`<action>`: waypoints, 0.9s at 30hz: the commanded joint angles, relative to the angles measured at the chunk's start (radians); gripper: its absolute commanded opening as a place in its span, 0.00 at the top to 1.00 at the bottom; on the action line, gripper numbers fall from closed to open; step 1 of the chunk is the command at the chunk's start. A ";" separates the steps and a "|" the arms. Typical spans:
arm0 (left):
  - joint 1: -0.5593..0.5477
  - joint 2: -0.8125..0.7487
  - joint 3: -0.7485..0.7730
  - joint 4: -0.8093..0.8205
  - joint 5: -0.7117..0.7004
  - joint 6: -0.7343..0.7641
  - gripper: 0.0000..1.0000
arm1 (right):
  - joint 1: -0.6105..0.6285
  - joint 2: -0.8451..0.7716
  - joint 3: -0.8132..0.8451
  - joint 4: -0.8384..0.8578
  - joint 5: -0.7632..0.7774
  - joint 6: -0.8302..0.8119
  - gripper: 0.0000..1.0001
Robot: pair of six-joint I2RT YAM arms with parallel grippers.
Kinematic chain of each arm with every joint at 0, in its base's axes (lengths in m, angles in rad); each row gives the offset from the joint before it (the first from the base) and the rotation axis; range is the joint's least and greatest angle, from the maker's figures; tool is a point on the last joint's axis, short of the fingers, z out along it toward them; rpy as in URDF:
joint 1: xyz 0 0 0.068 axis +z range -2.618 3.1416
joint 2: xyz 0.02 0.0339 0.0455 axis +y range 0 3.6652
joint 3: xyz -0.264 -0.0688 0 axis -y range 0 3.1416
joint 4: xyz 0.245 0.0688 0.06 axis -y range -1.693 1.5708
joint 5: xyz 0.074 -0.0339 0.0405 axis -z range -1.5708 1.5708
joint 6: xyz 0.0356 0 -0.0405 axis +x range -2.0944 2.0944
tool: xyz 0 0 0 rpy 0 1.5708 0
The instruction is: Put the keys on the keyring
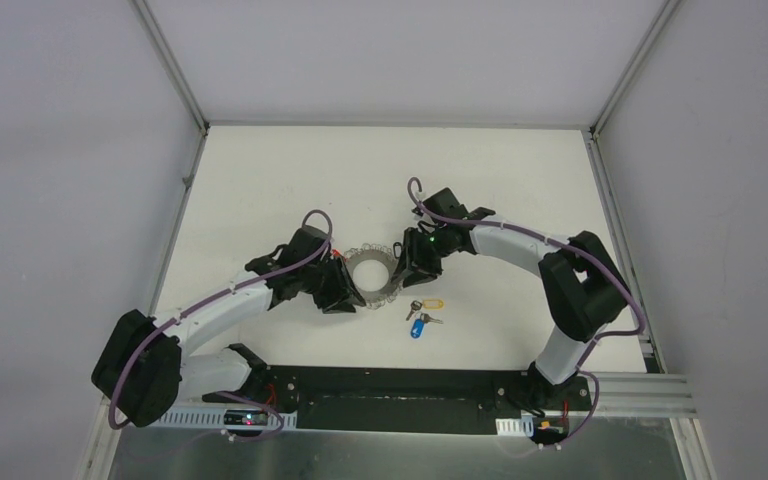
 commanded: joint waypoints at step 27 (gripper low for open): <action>-0.061 0.177 -0.013 0.161 -0.134 -0.102 0.73 | -0.022 0.126 0.047 0.009 0.012 -0.058 0.90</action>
